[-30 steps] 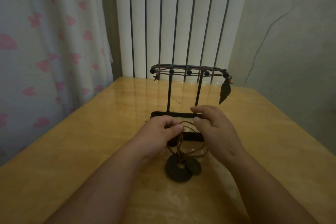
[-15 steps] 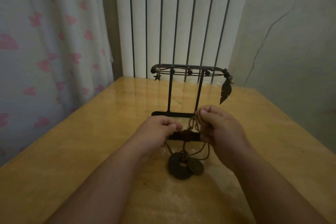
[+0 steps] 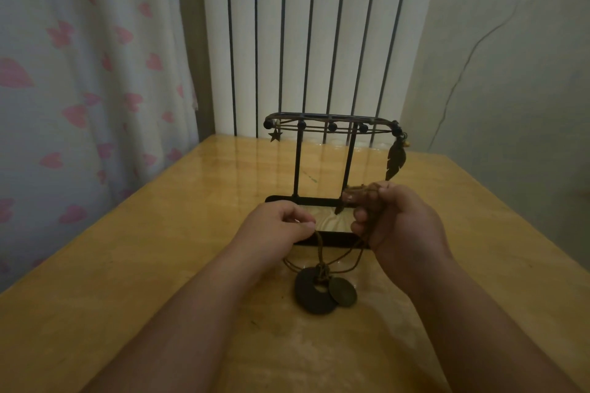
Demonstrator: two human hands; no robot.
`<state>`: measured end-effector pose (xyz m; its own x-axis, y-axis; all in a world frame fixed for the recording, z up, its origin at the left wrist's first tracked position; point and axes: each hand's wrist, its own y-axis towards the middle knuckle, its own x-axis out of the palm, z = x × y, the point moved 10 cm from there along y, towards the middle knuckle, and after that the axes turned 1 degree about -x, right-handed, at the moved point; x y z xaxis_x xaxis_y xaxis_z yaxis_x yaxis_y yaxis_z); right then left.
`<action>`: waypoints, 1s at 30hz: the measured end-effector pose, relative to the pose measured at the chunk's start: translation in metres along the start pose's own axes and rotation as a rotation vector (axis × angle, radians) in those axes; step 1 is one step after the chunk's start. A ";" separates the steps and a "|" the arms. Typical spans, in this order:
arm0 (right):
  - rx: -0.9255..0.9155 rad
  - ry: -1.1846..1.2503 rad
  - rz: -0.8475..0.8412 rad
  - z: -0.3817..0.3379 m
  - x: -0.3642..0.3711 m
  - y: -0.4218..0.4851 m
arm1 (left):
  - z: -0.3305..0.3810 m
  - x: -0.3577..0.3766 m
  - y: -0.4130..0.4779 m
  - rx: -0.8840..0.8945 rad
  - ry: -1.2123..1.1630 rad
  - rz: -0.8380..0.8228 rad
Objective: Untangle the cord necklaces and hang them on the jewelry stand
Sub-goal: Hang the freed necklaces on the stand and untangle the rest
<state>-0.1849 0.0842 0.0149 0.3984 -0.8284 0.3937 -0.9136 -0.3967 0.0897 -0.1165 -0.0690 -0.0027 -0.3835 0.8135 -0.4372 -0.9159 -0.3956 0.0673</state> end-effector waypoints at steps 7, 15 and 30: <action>0.011 -0.035 -0.048 0.003 0.001 0.001 | 0.008 0.005 -0.002 0.098 0.281 0.017; 0.066 -0.090 -0.126 0.015 0.008 0.001 | 0.021 0.022 -0.007 0.189 0.047 -0.145; 0.107 -0.051 0.195 0.001 -0.032 0.002 | -0.013 -0.034 0.003 -0.063 -0.404 0.308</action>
<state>-0.1991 0.1093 0.0018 0.2214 -0.9113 0.3470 -0.9608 -0.2648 -0.0822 -0.1046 -0.1030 0.0009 -0.6610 0.7500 -0.0235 -0.7491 -0.6577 0.0791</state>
